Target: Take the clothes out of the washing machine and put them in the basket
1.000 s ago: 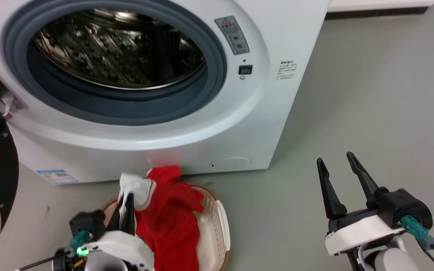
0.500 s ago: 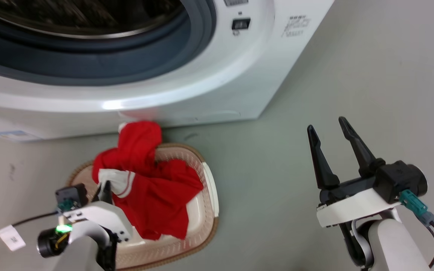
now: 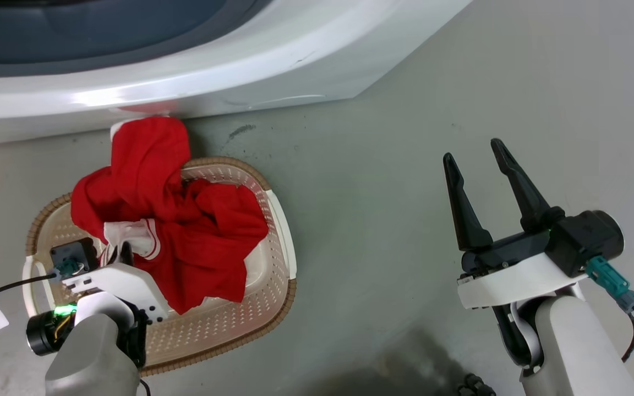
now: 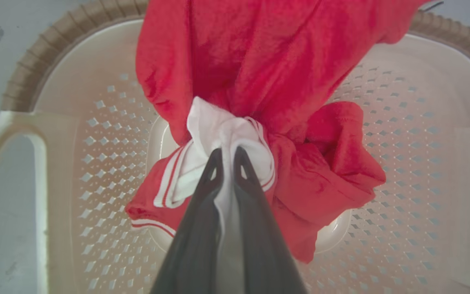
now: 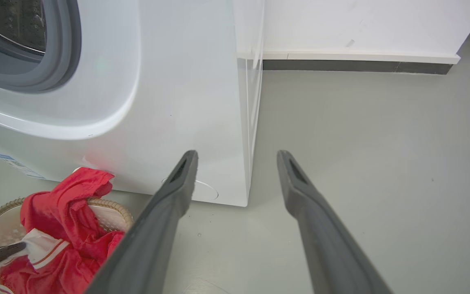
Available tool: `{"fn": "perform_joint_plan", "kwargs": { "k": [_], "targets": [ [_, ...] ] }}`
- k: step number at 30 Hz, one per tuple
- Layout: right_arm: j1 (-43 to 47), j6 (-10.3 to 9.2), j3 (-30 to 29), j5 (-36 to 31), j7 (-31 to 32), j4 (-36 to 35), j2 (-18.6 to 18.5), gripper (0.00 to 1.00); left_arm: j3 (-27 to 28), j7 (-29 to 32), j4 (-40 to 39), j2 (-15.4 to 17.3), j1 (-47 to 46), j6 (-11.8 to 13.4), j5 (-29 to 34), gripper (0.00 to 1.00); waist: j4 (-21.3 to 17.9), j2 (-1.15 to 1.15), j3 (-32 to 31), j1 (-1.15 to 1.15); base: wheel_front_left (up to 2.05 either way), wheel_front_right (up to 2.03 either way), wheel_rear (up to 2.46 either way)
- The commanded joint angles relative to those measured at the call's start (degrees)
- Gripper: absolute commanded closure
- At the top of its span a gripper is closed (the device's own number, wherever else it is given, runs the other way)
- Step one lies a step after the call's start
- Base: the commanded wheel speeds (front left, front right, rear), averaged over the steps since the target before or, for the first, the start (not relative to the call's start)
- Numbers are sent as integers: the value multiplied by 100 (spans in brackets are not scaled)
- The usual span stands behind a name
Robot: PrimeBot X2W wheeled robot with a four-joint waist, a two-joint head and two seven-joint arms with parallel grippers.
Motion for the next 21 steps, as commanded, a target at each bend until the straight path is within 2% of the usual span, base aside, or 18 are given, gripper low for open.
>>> {"fn": "perform_joint_plan", "kwargs": {
  "k": [1, 6, 7, 8, 9, 16, 21],
  "targets": [
    [-90, -4, 9, -21, -14, -34, 6, 0, -5, -26, 61, -8, -61, 17, 6, 100, -14, 0, 45, -1, 0, 0, 0],
    [-122, -4, -11, -55, -15, -46, 6, 0, 85, -26, 368, -28, -181, -88, -103, 100, 1, 0, 3, -1, 0, 0, 0],
    [-108, -4, -26, -61, -15, -22, 6, 0, 94, -26, 384, -37, -170, -112, -104, 75, 17, 0, -54, -1, 0, 0, 0],
    [-90, -4, -42, -68, -14, 0, 6, 0, 97, -25, 399, -61, -132, -149, -107, 18, 36, 0, -126, -1, 0, 0, 0],
    [-68, -4, -66, -78, -14, 13, 5, 0, 101, -23, 385, -83, -83, -163, -104, 0, 62, 0, -213, -1, 0, 0, 0],
    [133, -4, -197, -160, -15, 181, 5, 0, 175, -21, 124, -299, 408, -234, -31, 0, 283, 0, -1095, -1, 0, 0, 0],
    [322, -4, -293, -285, -15, 281, 5, 0, 218, -21, -343, -465, 871, -281, 99, 0, 457, 0, -1739, -1, 0, 0, 0]
  ]
}}
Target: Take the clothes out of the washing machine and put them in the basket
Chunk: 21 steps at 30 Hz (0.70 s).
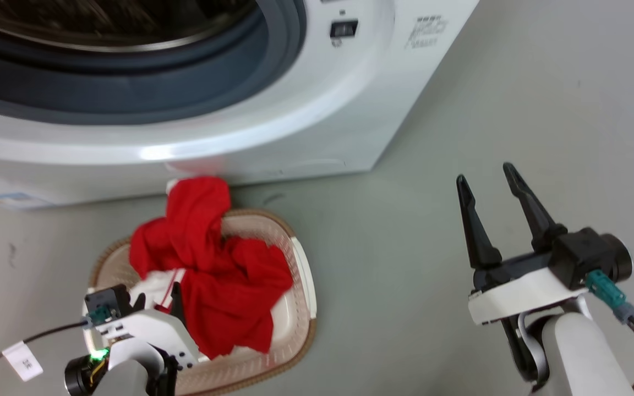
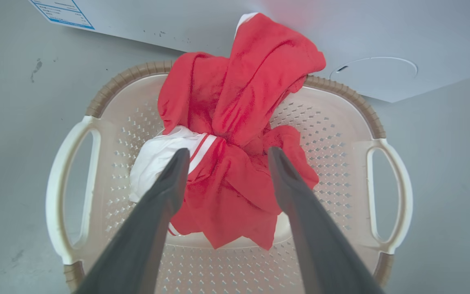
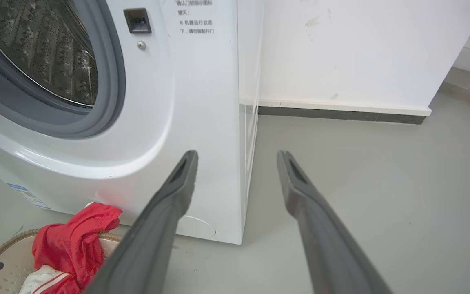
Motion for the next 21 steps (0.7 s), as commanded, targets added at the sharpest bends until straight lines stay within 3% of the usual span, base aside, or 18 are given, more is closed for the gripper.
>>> {"fn": "perform_joint_plan", "kwargs": {
  "k": [1, 14, 21],
  "targets": [
    [157, -4, -37, -83, -11, 53, 2, 0, 42, -13, -206, -58, 216, -1, 80, 0, 232, 0, -594, 0, 0, 0, 0],
    [736, -4, -317, -263, 129, -35, 2, 0, 361, -14, -3047, -410, 1284, 221, 865, 0, 583, 0, -1707, 0, 0, 0, 0],
    [901, -4, -438, -294, 180, -155, 3, 0, 196, -14, -4336, -450, 1598, 248, 1263, 0, 620, 0, -2071, 0, 0, 0, 0]
  ]
}}
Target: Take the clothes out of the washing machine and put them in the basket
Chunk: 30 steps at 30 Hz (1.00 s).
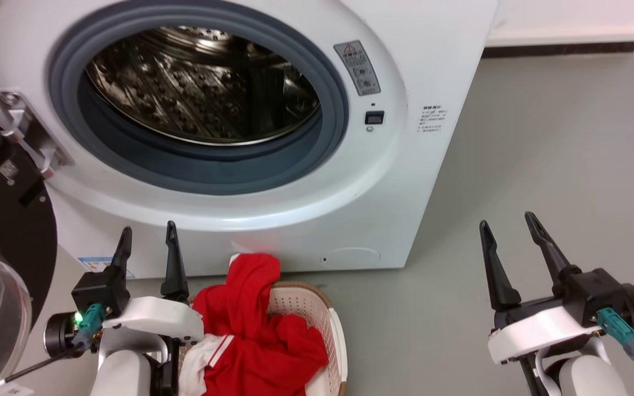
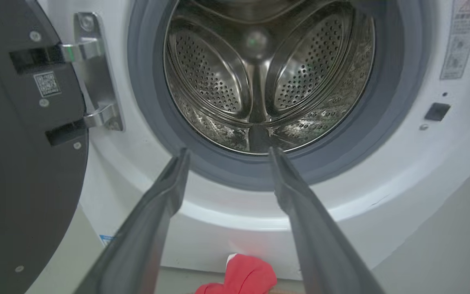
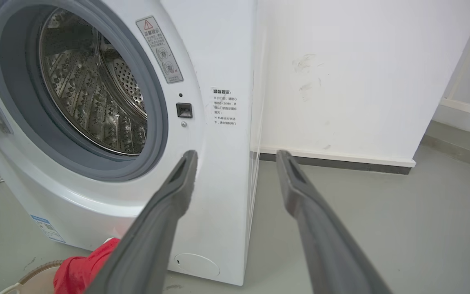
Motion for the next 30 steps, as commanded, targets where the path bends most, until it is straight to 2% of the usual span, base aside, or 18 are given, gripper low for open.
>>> {"fn": "perform_joint_plan", "kwargs": {
  "k": [1, 6, 11, 18, 30],
  "targets": [
    [127, -4, -30, -20, 30, -31, 4, 0, -77, -14, -289, -9, 158, 62, 150, 0, 16, 0, -197, 1, 0, 0, 0],
    [338, -4, -66, -30, 107, -87, 4, 0, -285, -14, -785, -12, 441, 137, 333, 0, 11, 0, -496, 1, 0, 0, 0],
    [503, -4, -52, -63, 181, -141, 4, 0, -409, -14, -962, -14, 707, 163, 413, 0, -14, 0, -690, 1, 0, 0, 0],
    [729, -4, 65, -52, 314, -263, 4, 0, -515, -14, -936, -8, 1030, 223, 497, 0, -10, 0, -846, 1, 0, 0, 0],
    [827, -4, 69, 42, 378, -331, 4, 0, -506, -14, -784, 58, 1052, 263, 461, 0, 7, 0, -871, 1, 0, 0, 0]
  ]
}}
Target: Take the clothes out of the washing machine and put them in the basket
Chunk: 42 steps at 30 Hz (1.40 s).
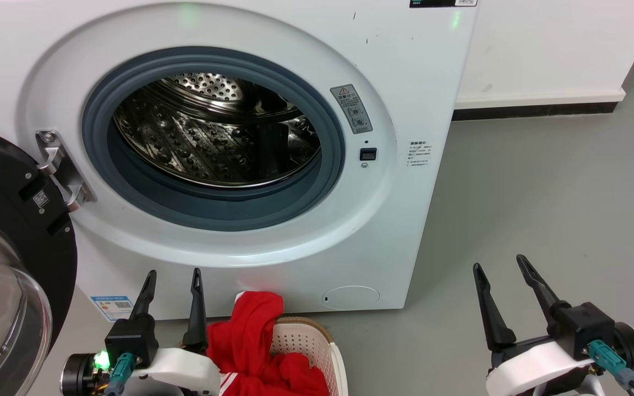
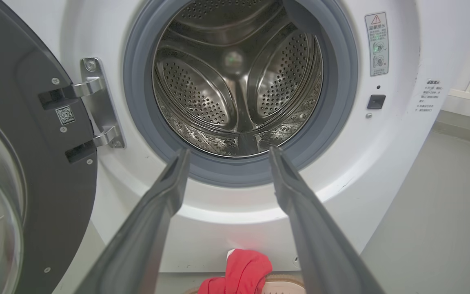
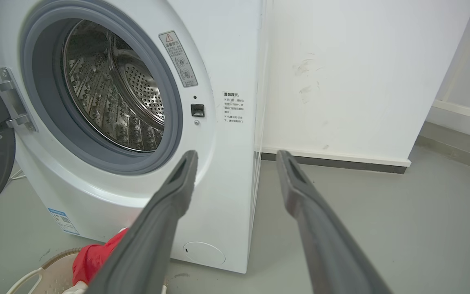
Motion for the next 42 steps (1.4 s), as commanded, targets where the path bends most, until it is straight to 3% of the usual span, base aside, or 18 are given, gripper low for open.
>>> {"fn": "perform_joint_plan", "kwargs": {
  "k": [1, 15, 16, 18, 19, 25, 42],
  "targets": [
    [84, -4, -12, 24, 15, -31, 4, 0, 10, -14, 13, 32, 8, 31, -8, 0, 1, 0, 6, 1, 0, 0, 0],
    [21, -4, -27, 53, -37, 51, 4, 0, 16, -14, 2, 53, -58, -38, -129, 0, 26, 0, 22, 1, 0, 0, 0],
    [4, 0, -23, 14, -18, 46, 0, 100, 1, 1, 4, 42, -40, -44, -141, 100, 27, 0, 22, 1, 0, 0, 0],
    [53, 0, 9, 113, -25, 41, -1, 100, 71, 63, 90, 33, -97, -60, -248, 100, 30, 0, 23, 1, 0, 0, 0],
    [51, 0, -10, 576, 9, 22, -10, 100, 163, 223, 159, 30, -171, -94, -626, 100, 40, 0, 26, 1, 0, 0, 0],
    [-64, 0, -60, 1394, 125, 151, -82, 100, 189, 384, 130, 24, -166, -159, -1351, 100, 57, 0, 29, 1, 0, 0, 0],
    [-238, -1, -152, 3263, 364, 358, -170, 100, 277, 742, 86, 9, -193, -320, -3063, 100, 103, 0, 41, 1, 0, 0, 0]
  ]
}}
